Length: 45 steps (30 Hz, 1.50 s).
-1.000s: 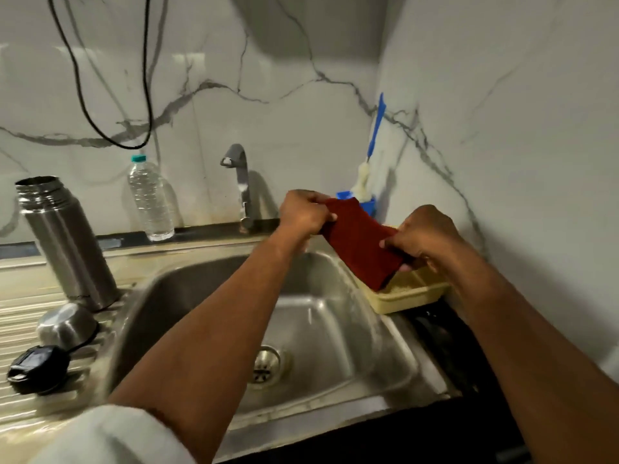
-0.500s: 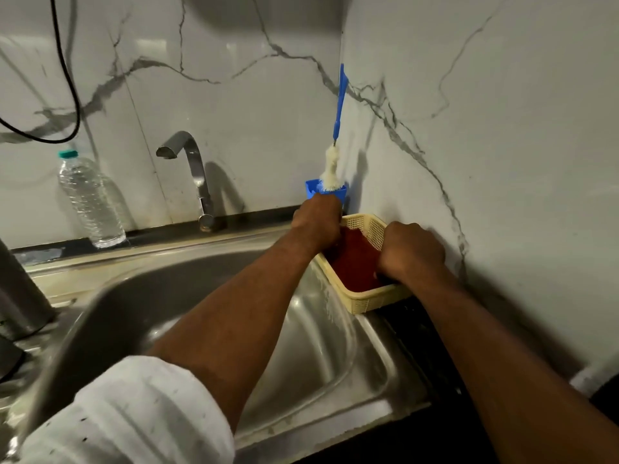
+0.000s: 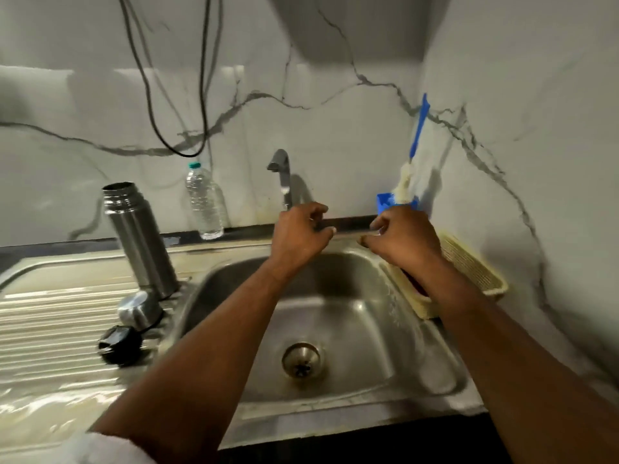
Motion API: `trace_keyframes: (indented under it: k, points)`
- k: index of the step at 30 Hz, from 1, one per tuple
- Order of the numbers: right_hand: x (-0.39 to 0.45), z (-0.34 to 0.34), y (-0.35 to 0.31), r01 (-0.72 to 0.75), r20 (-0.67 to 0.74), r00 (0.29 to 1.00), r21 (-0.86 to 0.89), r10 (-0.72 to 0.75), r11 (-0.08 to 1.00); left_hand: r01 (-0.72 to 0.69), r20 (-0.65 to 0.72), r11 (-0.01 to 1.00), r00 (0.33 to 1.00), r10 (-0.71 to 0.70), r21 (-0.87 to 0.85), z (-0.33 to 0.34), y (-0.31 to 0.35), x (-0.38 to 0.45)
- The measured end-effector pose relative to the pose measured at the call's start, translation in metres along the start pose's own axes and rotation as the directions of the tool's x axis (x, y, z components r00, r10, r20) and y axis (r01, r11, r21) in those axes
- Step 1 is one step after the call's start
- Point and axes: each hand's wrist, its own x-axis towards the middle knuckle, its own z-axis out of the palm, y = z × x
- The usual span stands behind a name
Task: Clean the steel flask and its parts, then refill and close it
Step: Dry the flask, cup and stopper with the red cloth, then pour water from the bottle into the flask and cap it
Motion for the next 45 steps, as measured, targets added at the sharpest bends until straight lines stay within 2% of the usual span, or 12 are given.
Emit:
trace_keyframes:
  k: [4, 7, 11, 13, 17, 20, 23, 29, 33, 39, 42, 45]
  points:
    - [0.006, 0.046, -0.049, 0.118, 0.029, 0.992, 0.170, -0.125, 0.978, 0.221, -0.145, 0.970, 0.961, -0.234, -0.100, -0.047, -0.040, -0.016]
    - [0.017, 0.082, -0.088, 0.160, 0.099, 0.978, 0.221, -0.185, 0.962, 0.360, -0.231, 0.918, 0.891, -0.391, -0.166, -0.076, -0.062, -0.014]
    - [0.047, 0.136, -0.130, 0.156, 0.196, 0.958, 0.248, -0.207, 0.956, 0.454, -0.307, 0.842, 0.789, -0.532, -0.291, -0.092, -0.088, 0.018]
    - [0.066, 0.163, -0.145, 0.133, 0.211, 0.957, 0.288, -0.198, 0.948, 0.486, -0.330, 0.811, 0.745, -0.579, -0.325, -0.094, -0.100, 0.042]
    - [0.097, 0.213, -0.173, 0.129, 0.235, 0.946, 0.366, -0.225, 0.922, 0.589, -0.427, 0.766, 0.641, -0.637, -0.258, -0.094, -0.135, 0.090]
    - [0.119, 0.248, -0.185, 0.118, 0.245, 0.941, 0.405, -0.232, 0.907, 0.652, -0.422, 0.714, 0.589, -0.689, -0.256, -0.094, -0.158, 0.112]
    - [0.134, 0.280, -0.198, 0.124, 0.238, 0.939, 0.438, -0.248, 0.890, 0.632, -0.420, 0.731, 0.609, -0.673, -0.256, -0.097, -0.180, 0.132]
    - [0.153, 0.314, -0.210, 0.118, 0.145, 0.965, 0.506, -0.219, 0.854, 0.573, -0.382, 0.798, 0.707, -0.596, -0.185, -0.103, -0.207, 0.148]
    - [0.155, 0.317, -0.203, 0.128, 0.107, 0.971, 0.530, -0.216, 0.838, 0.559, -0.451, 0.823, 0.711, -0.539, -0.103, -0.104, -0.203, 0.145]
    - [0.132, 0.271, -0.189, 0.147, 0.126, 0.960, 0.533, -0.250, 0.833, 0.484, -0.432, 0.869, 0.766, -0.476, -0.100, -0.108, -0.162, 0.113]
    - [0.107, 0.235, -0.172, 0.136, 0.152, 0.957, 0.522, -0.249, 0.842, 0.464, -0.394, 0.863, 0.768, -0.505, -0.201, -0.113, -0.131, 0.083]
    - [0.076, 0.200, -0.152, 0.159, 0.162, 0.948, 0.502, -0.273, 0.850, 0.430, -0.269, 0.836, 0.808, -0.525, -0.340, -0.115, -0.107, 0.047]
